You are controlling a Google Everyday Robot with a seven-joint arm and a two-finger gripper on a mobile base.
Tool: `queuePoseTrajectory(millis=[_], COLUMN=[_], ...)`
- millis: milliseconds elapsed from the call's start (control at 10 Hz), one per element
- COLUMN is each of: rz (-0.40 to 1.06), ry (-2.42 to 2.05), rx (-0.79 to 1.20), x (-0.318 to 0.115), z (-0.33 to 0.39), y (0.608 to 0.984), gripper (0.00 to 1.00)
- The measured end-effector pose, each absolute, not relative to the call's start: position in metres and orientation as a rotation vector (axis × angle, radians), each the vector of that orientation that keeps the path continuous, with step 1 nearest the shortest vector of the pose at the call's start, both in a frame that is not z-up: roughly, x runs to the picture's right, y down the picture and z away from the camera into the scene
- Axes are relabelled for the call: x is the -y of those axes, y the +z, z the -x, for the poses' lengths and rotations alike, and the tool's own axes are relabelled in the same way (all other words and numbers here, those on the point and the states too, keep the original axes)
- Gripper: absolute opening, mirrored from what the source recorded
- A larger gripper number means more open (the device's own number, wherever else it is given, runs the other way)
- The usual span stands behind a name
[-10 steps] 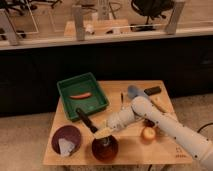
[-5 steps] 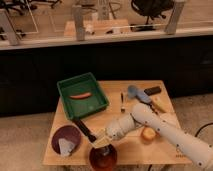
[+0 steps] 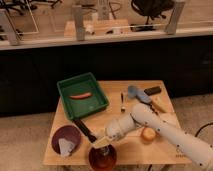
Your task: Wipe red bowl with brush
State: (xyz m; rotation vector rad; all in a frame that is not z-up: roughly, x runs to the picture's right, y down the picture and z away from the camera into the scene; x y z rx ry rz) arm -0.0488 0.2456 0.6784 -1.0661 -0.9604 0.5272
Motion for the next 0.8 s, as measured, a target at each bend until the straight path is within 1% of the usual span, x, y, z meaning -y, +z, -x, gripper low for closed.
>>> queuePoseTrajectory(millis=[400,700,800], rz=[0.999,0.954,0.955], ry=[0.51,0.533,0.551], rx=[0.961,0.971,0.983], x=[-0.229,-0.21,-0.209], z=[0.046,0.04,0.04], y=[0.685,0.701,0.705], gripper=[0.0,0.0,0.0])
